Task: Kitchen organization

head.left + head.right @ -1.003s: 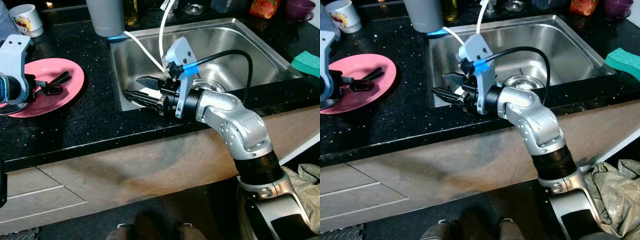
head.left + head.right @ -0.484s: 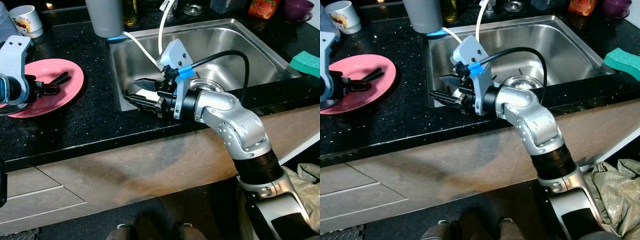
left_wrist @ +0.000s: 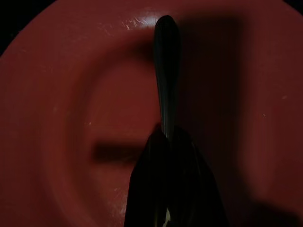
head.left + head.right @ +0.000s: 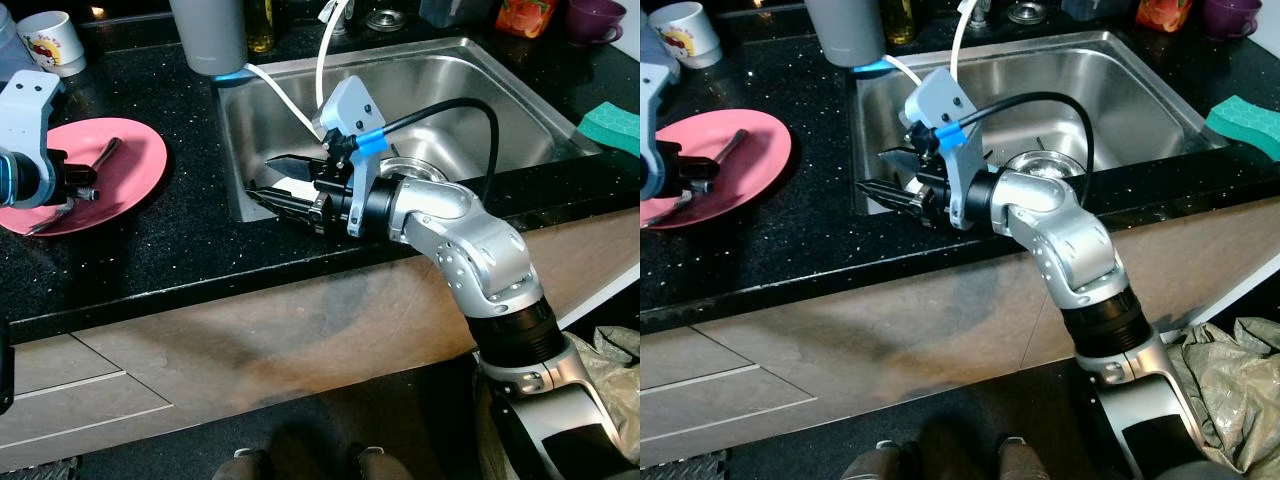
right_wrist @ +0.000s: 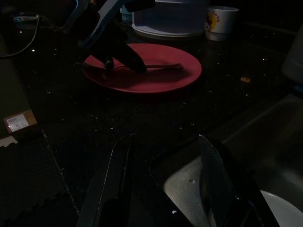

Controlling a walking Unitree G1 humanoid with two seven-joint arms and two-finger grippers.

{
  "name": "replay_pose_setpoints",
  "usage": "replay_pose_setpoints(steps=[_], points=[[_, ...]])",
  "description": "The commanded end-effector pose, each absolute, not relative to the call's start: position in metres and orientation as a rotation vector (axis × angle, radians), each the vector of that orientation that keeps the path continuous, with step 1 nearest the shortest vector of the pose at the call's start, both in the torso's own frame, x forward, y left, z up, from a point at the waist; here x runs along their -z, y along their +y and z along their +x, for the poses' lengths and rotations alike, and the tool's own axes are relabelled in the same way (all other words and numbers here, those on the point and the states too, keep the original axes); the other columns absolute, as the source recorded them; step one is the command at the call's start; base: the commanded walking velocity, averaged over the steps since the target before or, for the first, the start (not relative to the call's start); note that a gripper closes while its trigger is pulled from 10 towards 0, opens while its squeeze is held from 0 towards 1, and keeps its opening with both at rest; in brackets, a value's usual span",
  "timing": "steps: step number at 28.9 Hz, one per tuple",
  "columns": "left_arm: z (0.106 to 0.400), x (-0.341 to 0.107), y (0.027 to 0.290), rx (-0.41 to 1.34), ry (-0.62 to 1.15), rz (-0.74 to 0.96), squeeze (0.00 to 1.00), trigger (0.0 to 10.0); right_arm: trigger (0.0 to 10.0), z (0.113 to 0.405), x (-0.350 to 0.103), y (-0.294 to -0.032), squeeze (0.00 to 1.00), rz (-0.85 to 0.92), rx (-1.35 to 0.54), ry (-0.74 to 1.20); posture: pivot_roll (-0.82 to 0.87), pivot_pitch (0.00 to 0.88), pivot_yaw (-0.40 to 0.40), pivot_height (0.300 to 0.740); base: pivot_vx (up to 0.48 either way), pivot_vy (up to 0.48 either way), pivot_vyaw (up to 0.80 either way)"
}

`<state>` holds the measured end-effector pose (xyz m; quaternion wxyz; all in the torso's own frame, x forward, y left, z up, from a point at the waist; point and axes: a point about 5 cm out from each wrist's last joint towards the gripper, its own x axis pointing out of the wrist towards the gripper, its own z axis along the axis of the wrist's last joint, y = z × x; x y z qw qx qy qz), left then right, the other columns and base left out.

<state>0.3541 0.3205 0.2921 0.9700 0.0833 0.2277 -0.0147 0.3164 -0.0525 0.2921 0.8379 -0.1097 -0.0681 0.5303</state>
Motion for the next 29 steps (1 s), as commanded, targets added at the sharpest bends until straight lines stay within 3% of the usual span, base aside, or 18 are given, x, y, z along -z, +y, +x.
replay_pose_setpoints(steps=[1, 11, 12, 16, 29], points=[[0.352, -0.265, 0.325, 0.008, 0.570, 0.149, 0.00, 0.0, 10.0, 0.315, -0.296, -0.052, 0.00, -0.244, -1.129, -0.160, 0.02, 0.205, 0.010, 0.740, 0.000, 0.000, 0.00], [0.365, -0.302, 0.307, 0.074, 0.323, 0.091, 0.00, 0.0, 10.0, 0.316, -0.297, -0.054, 0.00, -0.243, -1.108, -0.158, 0.01, 0.208, 0.010, 0.740, 0.000, 0.000, 0.00], [0.366, -0.307, 0.305, 0.071, 0.296, 0.089, 0.00, 10.0, 10.0, 0.316, -0.297, -0.054, 0.00, -0.242, -1.107, -0.158, 0.01, 0.209, 0.010, 0.740, 0.000, 0.000, 0.00], [0.367, -0.328, 0.288, 0.135, 0.227, 0.111, 0.00, 10.0, 10.0, 0.317, -0.297, -0.055, 0.00, -0.238, -1.105, -0.157, 0.02, 0.205, 0.011, 0.740, 0.000, 0.000, 0.00], [0.365, -0.333, 0.289, 0.121, 0.226, 0.164, 0.00, 10.0, 10.0, 0.316, -0.298, -0.054, 0.00, -0.224, -1.113, -0.158, 0.02, 0.198, 0.013, 0.740, 0.000, 0.000, 0.00]])
